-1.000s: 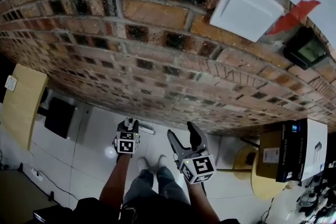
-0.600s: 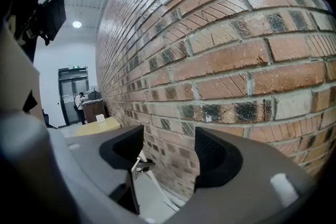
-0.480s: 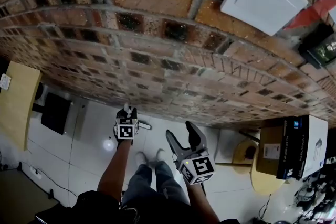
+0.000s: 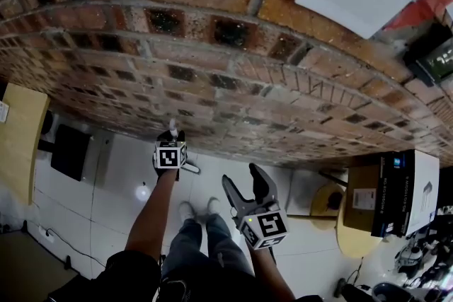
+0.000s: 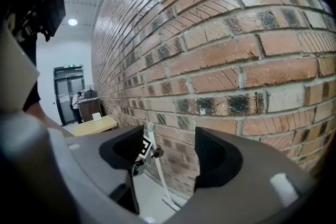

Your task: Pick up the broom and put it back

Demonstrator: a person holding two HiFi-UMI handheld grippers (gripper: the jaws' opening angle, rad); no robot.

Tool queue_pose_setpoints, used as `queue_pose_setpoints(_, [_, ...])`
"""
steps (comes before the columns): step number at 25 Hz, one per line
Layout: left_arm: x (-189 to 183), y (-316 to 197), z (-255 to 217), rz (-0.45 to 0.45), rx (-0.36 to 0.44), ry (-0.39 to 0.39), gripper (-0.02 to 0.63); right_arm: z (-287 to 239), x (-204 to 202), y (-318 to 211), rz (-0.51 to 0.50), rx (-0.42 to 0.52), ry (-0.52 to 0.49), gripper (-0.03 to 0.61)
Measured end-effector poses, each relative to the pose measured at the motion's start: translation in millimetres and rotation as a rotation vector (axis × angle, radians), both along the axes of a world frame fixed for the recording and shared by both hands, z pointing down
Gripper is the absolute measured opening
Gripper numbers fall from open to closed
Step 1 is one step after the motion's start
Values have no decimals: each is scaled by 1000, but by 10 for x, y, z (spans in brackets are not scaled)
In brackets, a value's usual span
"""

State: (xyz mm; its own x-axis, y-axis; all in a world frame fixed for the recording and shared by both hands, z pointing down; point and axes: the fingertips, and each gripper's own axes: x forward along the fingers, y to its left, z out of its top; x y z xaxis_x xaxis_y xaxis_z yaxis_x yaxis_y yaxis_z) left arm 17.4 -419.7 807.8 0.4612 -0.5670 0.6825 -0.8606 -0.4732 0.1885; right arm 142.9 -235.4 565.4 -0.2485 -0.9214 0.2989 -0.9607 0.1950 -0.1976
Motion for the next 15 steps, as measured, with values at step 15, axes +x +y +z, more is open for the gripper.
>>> queue_pose_setpoints(15, [-15, 112, -79, 45, -16, 61, 330, -142, -27, 41, 10, 41, -20, 313])
